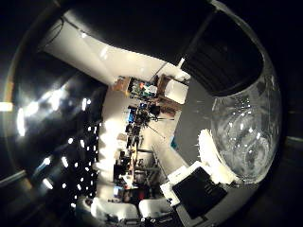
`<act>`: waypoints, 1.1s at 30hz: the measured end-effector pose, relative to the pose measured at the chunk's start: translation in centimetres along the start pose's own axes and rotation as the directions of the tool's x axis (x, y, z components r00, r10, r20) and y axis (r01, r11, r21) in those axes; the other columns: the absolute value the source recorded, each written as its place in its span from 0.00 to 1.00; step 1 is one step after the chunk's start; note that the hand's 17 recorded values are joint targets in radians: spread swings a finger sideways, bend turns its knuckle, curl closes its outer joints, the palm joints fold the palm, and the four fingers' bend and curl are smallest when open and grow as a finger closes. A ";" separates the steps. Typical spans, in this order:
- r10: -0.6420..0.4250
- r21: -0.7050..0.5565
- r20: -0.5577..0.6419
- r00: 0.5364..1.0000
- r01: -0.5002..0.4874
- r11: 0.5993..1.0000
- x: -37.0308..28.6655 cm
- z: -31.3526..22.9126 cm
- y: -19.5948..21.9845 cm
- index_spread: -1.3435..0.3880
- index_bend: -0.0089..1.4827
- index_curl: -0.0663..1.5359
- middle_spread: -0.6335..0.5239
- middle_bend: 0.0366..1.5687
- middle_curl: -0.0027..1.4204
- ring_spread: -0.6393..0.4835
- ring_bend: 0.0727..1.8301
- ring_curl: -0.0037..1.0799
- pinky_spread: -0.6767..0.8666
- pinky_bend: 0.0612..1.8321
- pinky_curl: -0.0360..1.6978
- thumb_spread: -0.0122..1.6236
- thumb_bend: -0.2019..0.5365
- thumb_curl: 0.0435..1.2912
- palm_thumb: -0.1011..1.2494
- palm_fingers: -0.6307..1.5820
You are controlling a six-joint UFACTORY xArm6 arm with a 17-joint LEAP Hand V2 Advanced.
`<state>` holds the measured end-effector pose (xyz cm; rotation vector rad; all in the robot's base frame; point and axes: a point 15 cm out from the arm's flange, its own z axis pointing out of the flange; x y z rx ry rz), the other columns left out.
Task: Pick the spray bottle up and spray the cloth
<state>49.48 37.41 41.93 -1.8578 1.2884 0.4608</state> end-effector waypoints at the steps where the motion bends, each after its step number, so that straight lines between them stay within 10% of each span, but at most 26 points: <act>1: -0.011 -0.002 0.014 1.000 0.011 1.000 -0.1 0.7 0.1 0.49 0.65 0.77 0.17 0.77 0.90 0.29 0.91 0.88 0.28 0.76 0.80 0.58 0.25 0.52 0.88 0.35; 33: -0.216 -0.035 0.215 0.952 0.229 0.973 5.0 17.6 4.7 0.49 0.65 0.77 0.17 0.75 0.92 0.29 0.91 0.88 0.27 0.79 0.75 0.57 0.25 0.51 0.88 0.37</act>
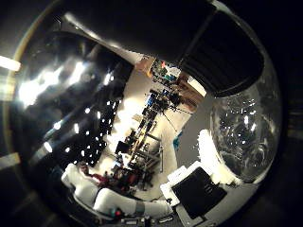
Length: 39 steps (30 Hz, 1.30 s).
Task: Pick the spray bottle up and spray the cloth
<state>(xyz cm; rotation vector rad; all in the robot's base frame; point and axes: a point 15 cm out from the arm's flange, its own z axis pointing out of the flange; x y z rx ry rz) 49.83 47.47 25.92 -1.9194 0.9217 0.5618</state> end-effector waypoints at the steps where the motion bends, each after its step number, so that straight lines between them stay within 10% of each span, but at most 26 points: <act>1: 0.005 -0.003 0.001 1.000 -0.005 1.000 0.2 0.2 0.2 0.49 0.65 0.77 0.17 0.75 0.91 0.29 0.90 0.88 0.27 0.79 0.75 0.57 0.25 0.51 0.88 0.37; 10: -0.033 0.015 0.008 0.999 0.033 0.999 0.4 1.0 -1.9 0.49 0.63 0.77 0.18 0.74 0.89 0.28 0.87 0.86 0.26 0.79 0.70 0.55 0.24 0.52 0.87 0.39; 29: -0.050 -0.057 0.034 0.998 0.052 0.997 -0.3 1.4 -0.4 0.52 0.25 0.62 0.31 0.53 0.66 0.35 0.69 0.60 0.15 0.54 0.49 0.64 0.24 0.34 0.65 0.45; 39: -0.062 -0.186 0.063 0.996 0.072 0.980 -1.8 0.9 2.1 0.60 0.19 0.46 0.49 0.28 0.47 0.46 0.45 0.46 0.43 0.36 0.43 0.65 0.24 0.28 0.61 0.29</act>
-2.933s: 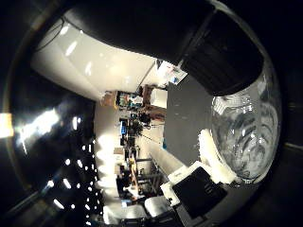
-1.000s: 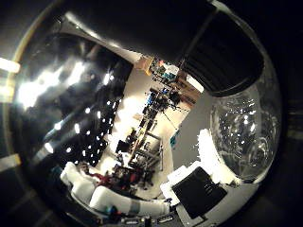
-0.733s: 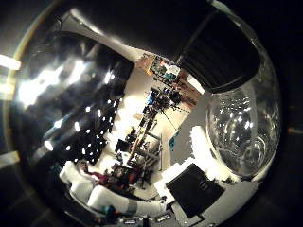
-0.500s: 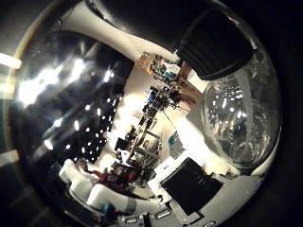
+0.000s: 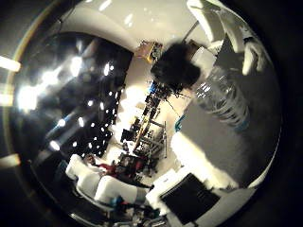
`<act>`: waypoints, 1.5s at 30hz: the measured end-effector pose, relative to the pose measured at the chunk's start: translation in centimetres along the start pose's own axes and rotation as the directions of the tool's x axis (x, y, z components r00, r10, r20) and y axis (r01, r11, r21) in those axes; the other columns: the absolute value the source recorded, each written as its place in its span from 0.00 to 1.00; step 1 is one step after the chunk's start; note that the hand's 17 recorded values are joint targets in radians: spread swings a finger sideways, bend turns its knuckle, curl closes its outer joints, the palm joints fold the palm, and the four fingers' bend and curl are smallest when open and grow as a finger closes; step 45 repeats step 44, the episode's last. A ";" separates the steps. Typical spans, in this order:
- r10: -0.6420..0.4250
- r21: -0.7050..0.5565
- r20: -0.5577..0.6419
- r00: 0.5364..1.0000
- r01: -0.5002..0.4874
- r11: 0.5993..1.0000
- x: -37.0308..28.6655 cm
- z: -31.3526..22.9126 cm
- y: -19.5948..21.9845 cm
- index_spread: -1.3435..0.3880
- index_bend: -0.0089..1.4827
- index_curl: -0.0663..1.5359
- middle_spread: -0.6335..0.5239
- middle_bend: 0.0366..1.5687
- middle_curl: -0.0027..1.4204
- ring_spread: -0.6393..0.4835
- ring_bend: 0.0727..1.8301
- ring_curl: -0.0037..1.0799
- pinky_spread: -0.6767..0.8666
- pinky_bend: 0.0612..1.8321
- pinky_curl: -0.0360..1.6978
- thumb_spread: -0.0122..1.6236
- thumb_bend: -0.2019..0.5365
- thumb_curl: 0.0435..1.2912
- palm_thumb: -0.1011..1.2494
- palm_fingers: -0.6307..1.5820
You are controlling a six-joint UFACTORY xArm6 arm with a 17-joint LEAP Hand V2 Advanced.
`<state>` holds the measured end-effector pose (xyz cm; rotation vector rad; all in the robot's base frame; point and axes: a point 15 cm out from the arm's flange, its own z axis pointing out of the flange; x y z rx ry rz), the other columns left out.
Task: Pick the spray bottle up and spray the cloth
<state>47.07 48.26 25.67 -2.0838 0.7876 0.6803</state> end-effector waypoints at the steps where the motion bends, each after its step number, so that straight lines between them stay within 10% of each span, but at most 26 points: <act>1: -0.001 0.002 -0.002 1.000 0.001 1.000 0.0 -0.3 -0.1 0.61 0.18 0.44 0.50 0.26 0.45 0.48 0.43 0.44 0.46 0.35 0.42 0.65 0.24 0.28 0.61 0.29; 28: -0.019 0.107 -0.054 0.998 0.024 0.994 -3.7 -14.0 0.6 0.65 0.12 0.25 0.60 0.11 0.27 0.57 0.26 0.29 0.63 0.23 0.24 0.66 0.24 0.23 0.59 0.38; 45: 0.113 0.160 -0.178 0.977 -0.085 0.983 -2.7 -23.2 8.7 0.65 0.13 0.27 0.61 0.10 0.25 0.60 0.23 0.27 0.63 0.22 0.20 0.66 0.24 0.23 0.56 0.41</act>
